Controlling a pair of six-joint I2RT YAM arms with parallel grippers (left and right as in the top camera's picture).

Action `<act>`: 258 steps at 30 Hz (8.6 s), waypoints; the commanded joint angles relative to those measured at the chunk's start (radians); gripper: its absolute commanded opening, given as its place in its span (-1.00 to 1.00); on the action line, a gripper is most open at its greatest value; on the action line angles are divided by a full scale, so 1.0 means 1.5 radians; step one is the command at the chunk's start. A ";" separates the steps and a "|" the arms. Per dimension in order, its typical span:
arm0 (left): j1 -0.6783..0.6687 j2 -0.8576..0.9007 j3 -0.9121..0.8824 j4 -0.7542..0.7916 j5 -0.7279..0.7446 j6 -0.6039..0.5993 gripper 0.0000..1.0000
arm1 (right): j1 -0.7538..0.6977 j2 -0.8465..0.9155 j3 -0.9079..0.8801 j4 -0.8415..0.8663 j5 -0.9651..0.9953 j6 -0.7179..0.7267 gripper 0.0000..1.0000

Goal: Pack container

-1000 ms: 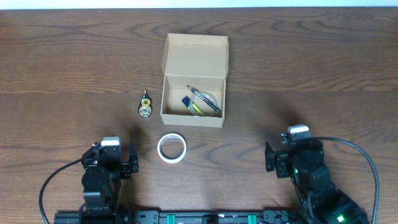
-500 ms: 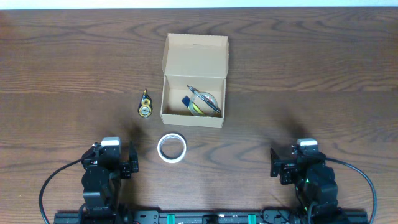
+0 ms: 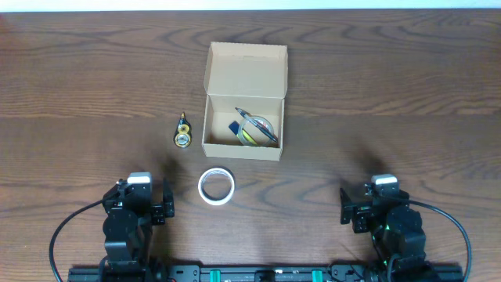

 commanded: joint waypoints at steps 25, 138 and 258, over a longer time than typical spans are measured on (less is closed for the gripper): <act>-0.003 -0.004 -0.008 -0.002 -0.013 0.005 0.91 | -0.007 -0.006 -0.002 -0.001 -0.007 -0.012 0.99; -0.052 1.218 0.781 -0.257 0.108 -0.093 0.91 | -0.007 -0.006 -0.002 -0.001 -0.007 -0.012 0.99; -0.203 1.061 0.833 -0.164 0.095 -0.136 -0.36 | -0.007 -0.006 -0.002 -0.001 -0.006 -0.012 0.98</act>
